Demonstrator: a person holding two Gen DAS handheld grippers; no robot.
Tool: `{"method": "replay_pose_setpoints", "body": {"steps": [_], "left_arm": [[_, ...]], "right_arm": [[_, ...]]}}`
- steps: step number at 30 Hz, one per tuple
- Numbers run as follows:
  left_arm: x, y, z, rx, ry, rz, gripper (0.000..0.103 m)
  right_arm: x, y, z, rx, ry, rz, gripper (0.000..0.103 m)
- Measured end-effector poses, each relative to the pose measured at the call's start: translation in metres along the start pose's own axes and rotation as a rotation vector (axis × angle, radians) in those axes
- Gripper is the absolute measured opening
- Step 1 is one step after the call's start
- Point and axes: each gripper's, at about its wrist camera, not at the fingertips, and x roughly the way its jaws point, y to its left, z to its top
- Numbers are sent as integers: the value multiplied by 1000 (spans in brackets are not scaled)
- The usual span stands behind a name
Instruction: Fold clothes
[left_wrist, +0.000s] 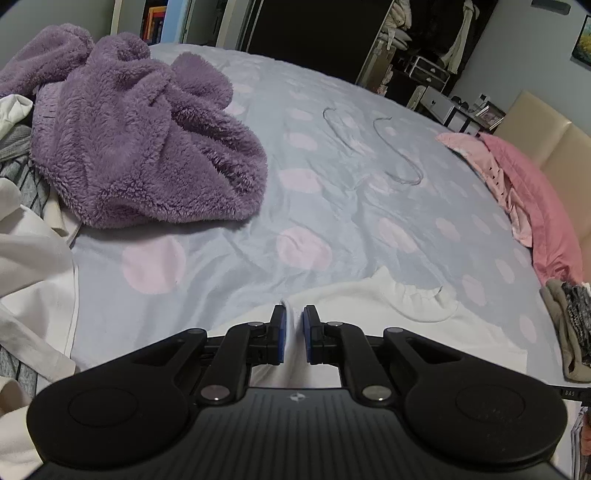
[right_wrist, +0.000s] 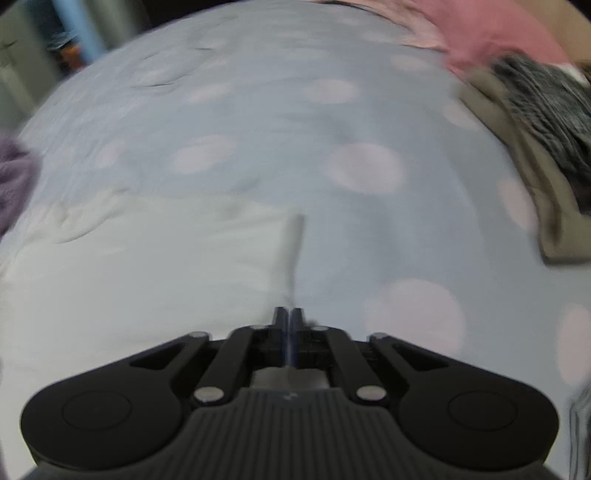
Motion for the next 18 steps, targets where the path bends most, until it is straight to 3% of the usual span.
{"method": "replay_pose_setpoints", "body": {"steps": [2, 5, 7, 8, 11, 16, 17, 18], "left_arm": [[5, 2, -2, -10, 9, 1, 8], [10, 5, -5, -18, 19, 12, 8], [11, 7, -7, -32, 24, 17, 8], [11, 8, -7, -34, 26, 20, 8], [9, 9, -8, -36, 28, 26, 8], [4, 9, -8, -31, 27, 27, 8], [4, 10, -7, -30, 29, 29, 8], [4, 10, -7, -28, 31, 32, 8]], "right_arm": [[2, -13, -2, 38, 31, 31, 0], [-11, -27, -8, 111, 30, 175, 8], [-20, -23, -14, 68, 37, 237, 29], [-23, -17, -17, 23, 42, 250, 30], [-27, 2, -27, -119, 60, 279, 30], [-16, 22, -33, -225, 77, 294, 30], [-15, 25, -35, -234, 69, 279, 27], [-15, 27, -37, -241, 57, 259, 8]]}}
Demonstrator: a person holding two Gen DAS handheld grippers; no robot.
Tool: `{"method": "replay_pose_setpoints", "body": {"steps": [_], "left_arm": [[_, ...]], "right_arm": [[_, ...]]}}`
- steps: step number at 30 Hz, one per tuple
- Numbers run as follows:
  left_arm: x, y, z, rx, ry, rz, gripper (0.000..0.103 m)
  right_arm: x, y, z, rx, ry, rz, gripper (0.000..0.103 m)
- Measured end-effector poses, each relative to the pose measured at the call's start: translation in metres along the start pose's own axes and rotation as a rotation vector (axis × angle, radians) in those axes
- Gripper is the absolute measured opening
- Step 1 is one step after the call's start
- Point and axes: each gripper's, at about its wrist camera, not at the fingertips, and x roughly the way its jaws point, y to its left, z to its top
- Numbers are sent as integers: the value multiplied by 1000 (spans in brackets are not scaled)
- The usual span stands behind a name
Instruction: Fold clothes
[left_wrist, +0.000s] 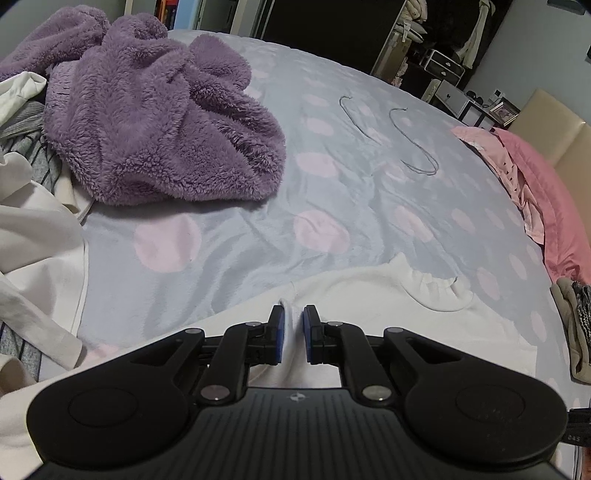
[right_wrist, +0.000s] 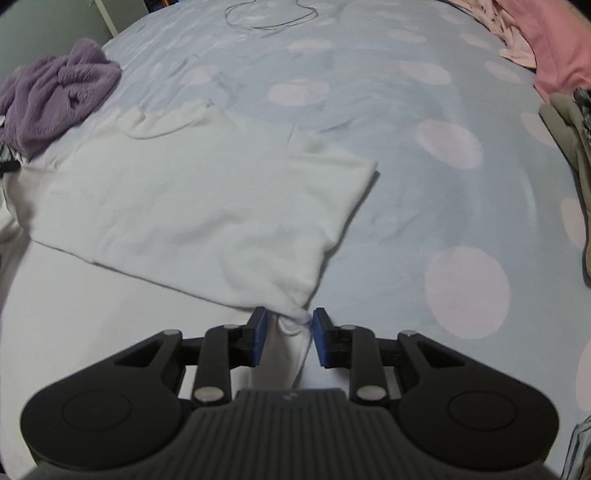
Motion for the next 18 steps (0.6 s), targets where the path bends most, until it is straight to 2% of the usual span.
{"method": "replay_pose_setpoints", "body": {"steps": [3, 8, 10, 11, 15, 18], "left_arm": [[2, 3, 2, 6, -1, 40, 8], [18, 20, 4, 10, 37, 125, 11], [20, 24, 3, 17, 44, 163, 13], [19, 27, 2, 19, 41, 179, 15], [-1, 38, -2, 17, 29, 187, 21], [-21, 47, -6, 21, 24, 192, 23]], "right_arm": [[1, -3, 0, 22, 17, -60, 8], [-3, -3, 1, 44, 30, -54, 12], [-10, -2, -1, 58, 29, -68, 23], [-15, -2, -3, 64, 25, -74, 25], [-35, -2, -10, 137, 29, -79, 40], [-49, 1, -17, 177, 36, -85, 44]]}}
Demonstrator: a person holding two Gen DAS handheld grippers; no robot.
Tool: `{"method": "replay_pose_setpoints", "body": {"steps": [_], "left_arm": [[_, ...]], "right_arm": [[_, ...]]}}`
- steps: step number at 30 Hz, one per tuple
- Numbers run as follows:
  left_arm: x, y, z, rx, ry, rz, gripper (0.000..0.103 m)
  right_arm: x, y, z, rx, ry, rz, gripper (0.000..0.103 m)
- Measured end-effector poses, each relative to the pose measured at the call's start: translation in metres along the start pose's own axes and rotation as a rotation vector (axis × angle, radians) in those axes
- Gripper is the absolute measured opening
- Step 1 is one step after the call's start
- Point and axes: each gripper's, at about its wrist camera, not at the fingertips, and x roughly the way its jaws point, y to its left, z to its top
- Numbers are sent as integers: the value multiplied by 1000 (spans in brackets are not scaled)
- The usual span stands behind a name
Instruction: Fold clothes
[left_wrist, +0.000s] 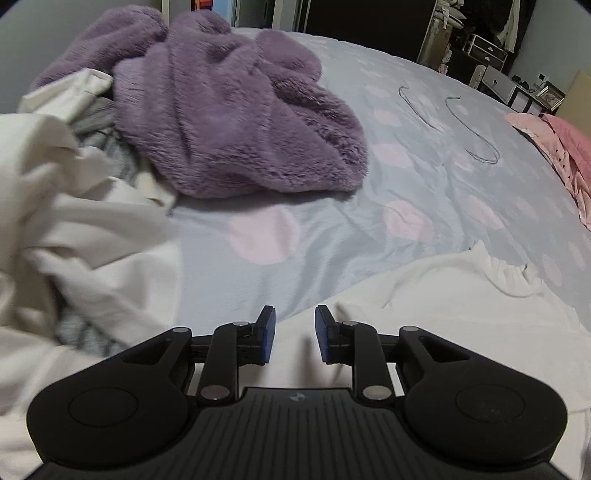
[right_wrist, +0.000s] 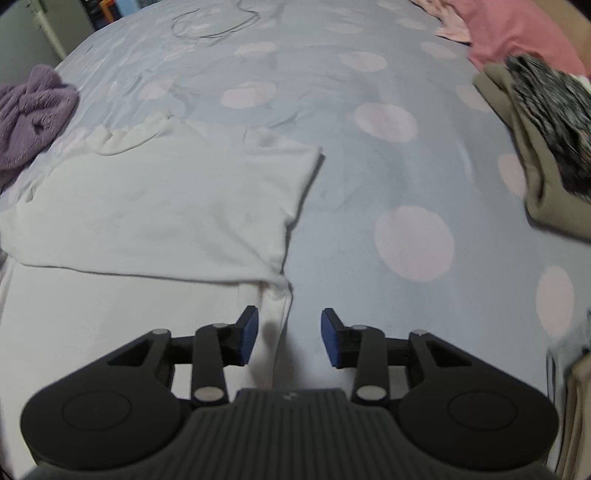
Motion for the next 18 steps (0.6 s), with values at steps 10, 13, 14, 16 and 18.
{"method": "replay_pose_setpoints", "body": {"steps": [10, 13, 14, 16, 18], "left_arm": [[-82, 49, -21, -7, -21, 49, 43], [-105, 71, -32, -28, -31, 73, 48], [-113, 79, -36, -33, -34, 89, 48], [-127, 94, -43, -50, -41, 120, 49], [-140, 108, -51, -63, -60, 150, 49]], "right_arm": [[-29, 6, -39, 89, 35, 36, 58], [-33, 10, -54, 111, 42, 63, 59], [-34, 13, -58, 113, 48, 73, 59], [-33, 18, -65, 115, 60, 80, 59], [-34, 24, -71, 113, 63, 79, 59]]}}
